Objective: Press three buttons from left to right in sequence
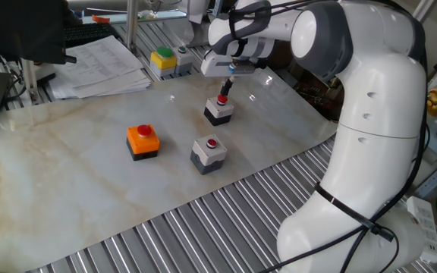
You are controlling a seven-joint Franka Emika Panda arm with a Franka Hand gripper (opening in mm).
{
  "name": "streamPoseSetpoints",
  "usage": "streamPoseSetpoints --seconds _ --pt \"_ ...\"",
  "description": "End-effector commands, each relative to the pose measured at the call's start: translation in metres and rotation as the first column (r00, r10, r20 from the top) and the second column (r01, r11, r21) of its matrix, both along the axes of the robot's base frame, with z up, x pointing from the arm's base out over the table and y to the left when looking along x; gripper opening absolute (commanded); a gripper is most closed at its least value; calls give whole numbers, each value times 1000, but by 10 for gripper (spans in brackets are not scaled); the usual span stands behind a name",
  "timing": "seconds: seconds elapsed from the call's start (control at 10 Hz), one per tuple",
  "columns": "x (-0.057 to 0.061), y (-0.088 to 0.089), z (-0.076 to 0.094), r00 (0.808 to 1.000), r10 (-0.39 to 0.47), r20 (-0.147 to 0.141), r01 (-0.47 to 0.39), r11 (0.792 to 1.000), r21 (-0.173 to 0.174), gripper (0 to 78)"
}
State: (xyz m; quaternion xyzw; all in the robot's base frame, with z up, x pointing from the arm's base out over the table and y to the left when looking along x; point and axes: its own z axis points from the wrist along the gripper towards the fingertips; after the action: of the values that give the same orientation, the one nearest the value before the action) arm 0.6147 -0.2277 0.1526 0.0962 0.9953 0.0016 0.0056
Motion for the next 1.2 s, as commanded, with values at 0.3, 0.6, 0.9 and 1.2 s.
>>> streamPoseSetpoints --seconds 0.3,0.6,0.9,1.2 --pt "3 1 -9 1000 -10 12 10 1000 -1 0" --pt "4 1 -22 999 -19 32 19 1000 -1 0" --pt "2 5 -12 999 -36 29 36 999 -4 0" --pt "-4 4 27 999 -38 -7 38 999 -9 0"
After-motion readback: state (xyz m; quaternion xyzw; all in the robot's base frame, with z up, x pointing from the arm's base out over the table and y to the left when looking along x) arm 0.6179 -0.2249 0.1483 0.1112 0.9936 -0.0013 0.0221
